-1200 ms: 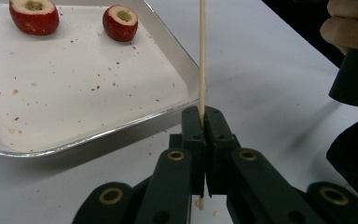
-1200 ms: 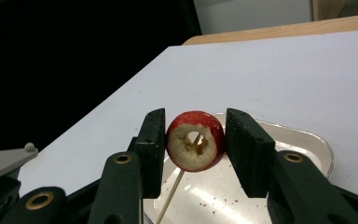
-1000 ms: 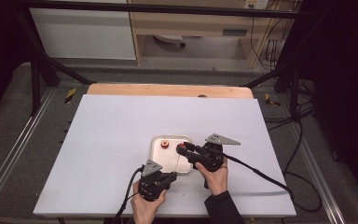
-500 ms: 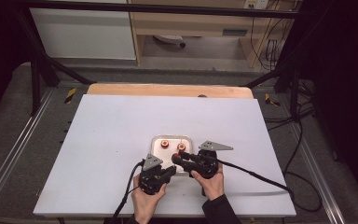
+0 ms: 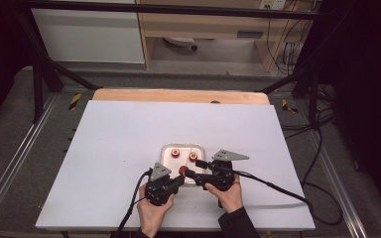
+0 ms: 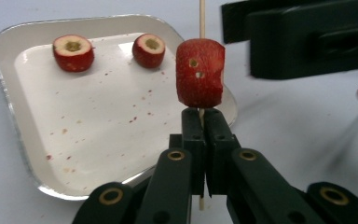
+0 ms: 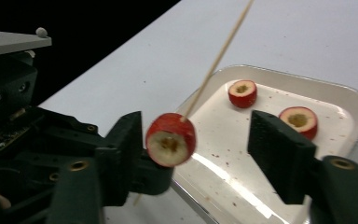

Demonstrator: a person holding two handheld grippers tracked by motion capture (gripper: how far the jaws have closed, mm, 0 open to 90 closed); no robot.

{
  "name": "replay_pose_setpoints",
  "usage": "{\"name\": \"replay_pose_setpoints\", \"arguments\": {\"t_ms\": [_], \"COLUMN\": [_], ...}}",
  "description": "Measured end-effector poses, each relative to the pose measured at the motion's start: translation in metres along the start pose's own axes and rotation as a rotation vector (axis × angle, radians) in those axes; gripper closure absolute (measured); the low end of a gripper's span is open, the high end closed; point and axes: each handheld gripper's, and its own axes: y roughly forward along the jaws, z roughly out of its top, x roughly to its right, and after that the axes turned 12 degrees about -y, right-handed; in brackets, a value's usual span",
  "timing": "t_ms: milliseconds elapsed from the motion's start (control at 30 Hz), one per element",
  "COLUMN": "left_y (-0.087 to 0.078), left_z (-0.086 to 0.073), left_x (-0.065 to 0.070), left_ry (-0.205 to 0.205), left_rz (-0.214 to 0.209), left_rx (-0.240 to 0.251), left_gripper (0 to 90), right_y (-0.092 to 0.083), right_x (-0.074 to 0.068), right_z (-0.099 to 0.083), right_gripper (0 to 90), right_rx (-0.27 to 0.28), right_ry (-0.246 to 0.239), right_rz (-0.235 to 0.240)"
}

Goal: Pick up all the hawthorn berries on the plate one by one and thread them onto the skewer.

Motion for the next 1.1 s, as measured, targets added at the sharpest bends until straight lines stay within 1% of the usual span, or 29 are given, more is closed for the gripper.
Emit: {"name": "replay_pose_setpoints", "arguments": {"t_ms": [33,67,100,133,167,233,300,333,367,400,467,500,533,567,600,667,700,833,900,933,967,1000,1100], "left_y": [-0.002,-0.002,-0.005,-0.007,-0.007,-0.012,-0.015,-0.015,-0.016,-0.016,-0.018,-0.019,-0.02,-0.021,-0.022,-0.024,-0.025,-0.027,-0.028,-0.028,-0.03,-0.03,-0.032], "left_z": [-0.001,-0.001,-0.003,-0.003,-0.003,-0.005,-0.007,-0.007,-0.008,-0.009,-0.011,-0.012,-0.013,-0.013,-0.014,-0.014,-0.015,-0.017,-0.018,-0.018,-0.018,-0.018,-0.018], "left_x": [-0.002,-0.002,-0.004,-0.005,-0.005,-0.009,-0.011,-0.011,-0.011,-0.011,-0.012,-0.013,-0.014,-0.015,-0.016,-0.017,-0.017,-0.017,-0.017,-0.017,-0.018,-0.018,-0.02], "left_ry": [0.014,0.014,0.034,0.04,0.04,0.046,0.052,0.052,0.057,0.059,0.072,0.074,0.072,0.073,0.072,0.078,0.081,0.101,0.103,0.1,0.106,0.101,0.101], "left_rz": [0.013,0.013,0.025,0.028,0.028,0.033,0.037,0.037,0.037,0.037,0.045,0.044,0.042,0.043,0.043,0.042,0.041,0.041,0.033,0.028,0.031,0.023,0.023], "left_rx": [-0.005,-0.005,-0.009,-0.011,-0.011,-0.01,-0.01,-0.01,-0.011,-0.011,-0.014,-0.016,-0.016,-0.014,-0.016,-0.016,-0.016,-0.013,-0.013,-0.012,-0.011,-0.01,-0.006], "left_gripper": [88.5,88.5,88.5,88.5,88.5,88.5,88.4,88.4,88.4,88.5,88.5,88.5,88.5,88.5,88.5,88.5,88.4,88.4,88.5,88.4,88.4,88.4,88.4], "right_y": [-0.002,-0.004,-0.005,-0.006,-0.006,-0.007,-0.007,-0.007,-0.007,-0.007,-0.006,-0.006,-0.006,-0.006,-0.006,-0.006,-0.006,-0.005,-0.004,-0.003,-0.002,0.0,0.006], "right_x": [0.002,0.003,0.005,0.007,0.009,0.012,0.015,0.015,0.017,0.019,0.021,0.021,0.022,0.024,0.024,0.025,0.026,0.029,0.032,0.033,0.034,0.036,0.039], "right_z": [0.002,0.003,0.004,0.005,0.006,0.007,0.007,0.007,0.008,0.008,0.007,0.007,0.007,0.006,0.006,0.006,0.007,0.01,0.012,0.014,0.015,0.017,0.022], "right_gripper": [28.4,25.4,22.7,20.2,17.3,13.0,10.6,10.6,9.6,8.4,7.6,7.6,7.1,6.0,6.0,5.7,5.7,6.2,6.1,6.1,6.0,5.7,5.1], "right_rx": [-0.013,-0.024,-0.031,-0.041,-0.059,-0.101,-0.14,-0.14,-0.155,-0.187,-0.226,-0.226,-0.244,-0.282,-0.282,-0.306,-0.313,-0.312,-0.323,-0.332,-0.34,-0.351,-0.385], "right_ry": [-0.008,-0.015,-0.018,-0.024,-0.032,-0.052,-0.078,-0.078,-0.085,-0.102,-0.126,-0.126,-0.143,-0.162,-0.162,-0.183,-0.184,-0.185,-0.19,-0.186,-0.187,-0.191,-0.196], "right_rz": [-0.005,-0.013,-0.02,-0.027,-0.033,-0.044,-0.048,-0.048,-0.053,-0.054,-0.056,-0.056,-0.062,-0.071,-0.071,-0.078,-0.082,-0.092,-0.102,-0.101,-0.107,-0.109,-0.119]}}
